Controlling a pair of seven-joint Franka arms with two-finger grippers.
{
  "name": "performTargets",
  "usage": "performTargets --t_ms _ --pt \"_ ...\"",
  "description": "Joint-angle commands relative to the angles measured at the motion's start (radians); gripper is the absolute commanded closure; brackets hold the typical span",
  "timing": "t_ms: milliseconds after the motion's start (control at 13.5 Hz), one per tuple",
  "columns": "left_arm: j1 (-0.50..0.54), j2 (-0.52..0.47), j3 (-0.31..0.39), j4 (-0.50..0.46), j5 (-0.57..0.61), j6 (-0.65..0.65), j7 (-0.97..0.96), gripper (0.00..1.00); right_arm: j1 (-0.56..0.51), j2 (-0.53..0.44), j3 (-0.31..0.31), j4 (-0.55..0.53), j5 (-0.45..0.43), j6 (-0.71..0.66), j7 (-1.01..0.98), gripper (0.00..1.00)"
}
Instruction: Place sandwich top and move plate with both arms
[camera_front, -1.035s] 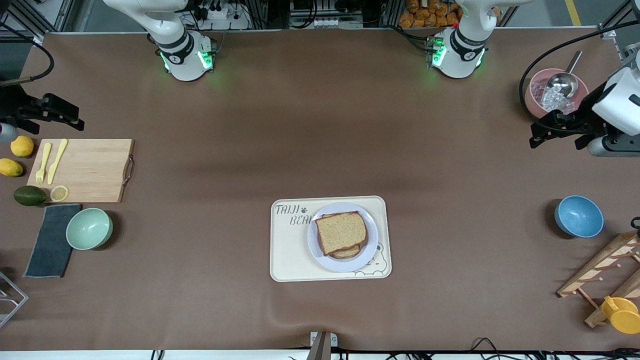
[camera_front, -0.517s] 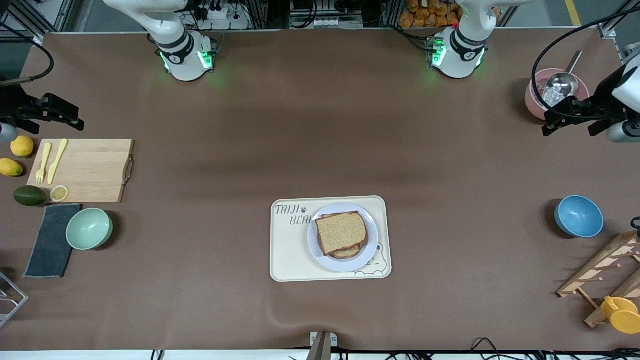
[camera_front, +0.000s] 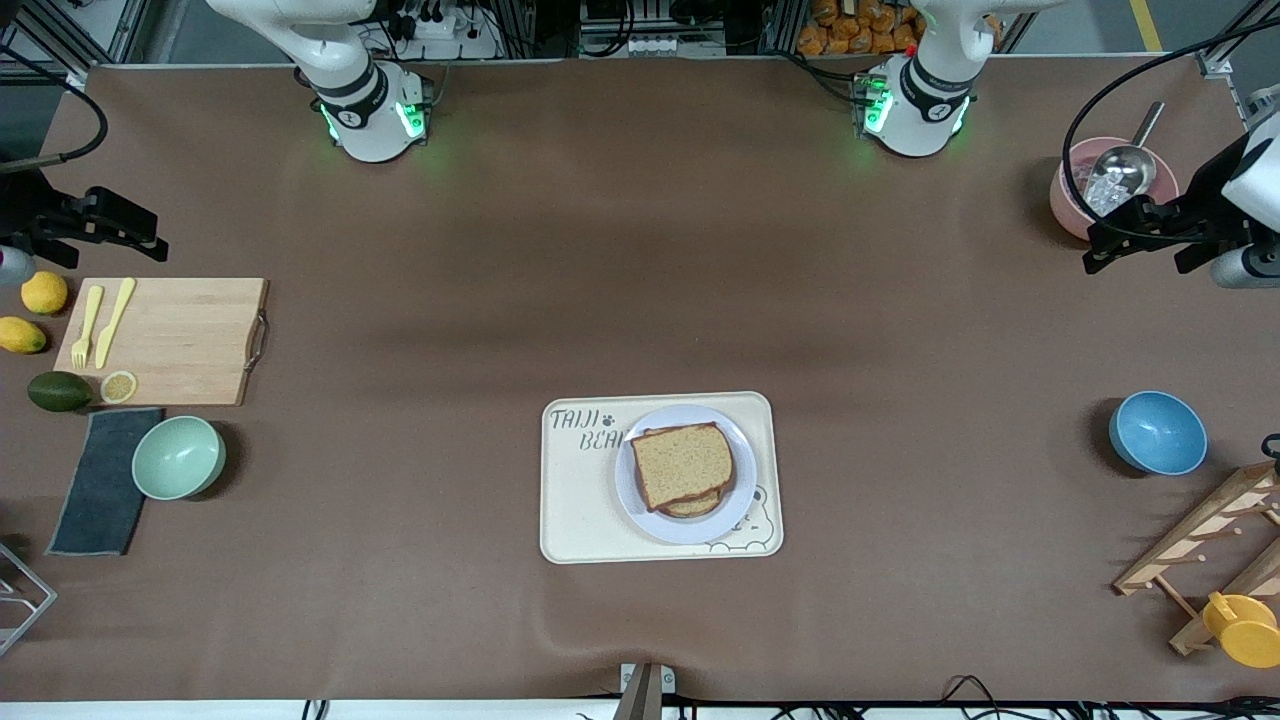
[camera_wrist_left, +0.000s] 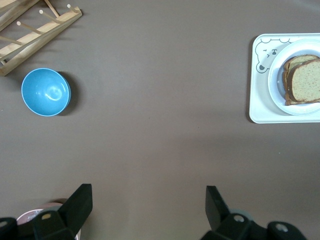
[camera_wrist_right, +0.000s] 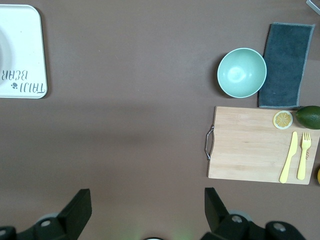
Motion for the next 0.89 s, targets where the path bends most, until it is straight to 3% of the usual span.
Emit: performTargets --t_ms 0,813 --pt "-0.001 -0.003 -0.003 0.000 0.031 -0.012 -0.005 0.00 0.006 -0.016 -0.004 -0.016 -0.014 0.006 0.013 0.00" --pt "-0.003 0.000 -0.008 0.003 0.066 -0.053 -0.065 0.00 0.000 -0.016 -0.003 -0.016 -0.014 0.004 0.013 0.00"
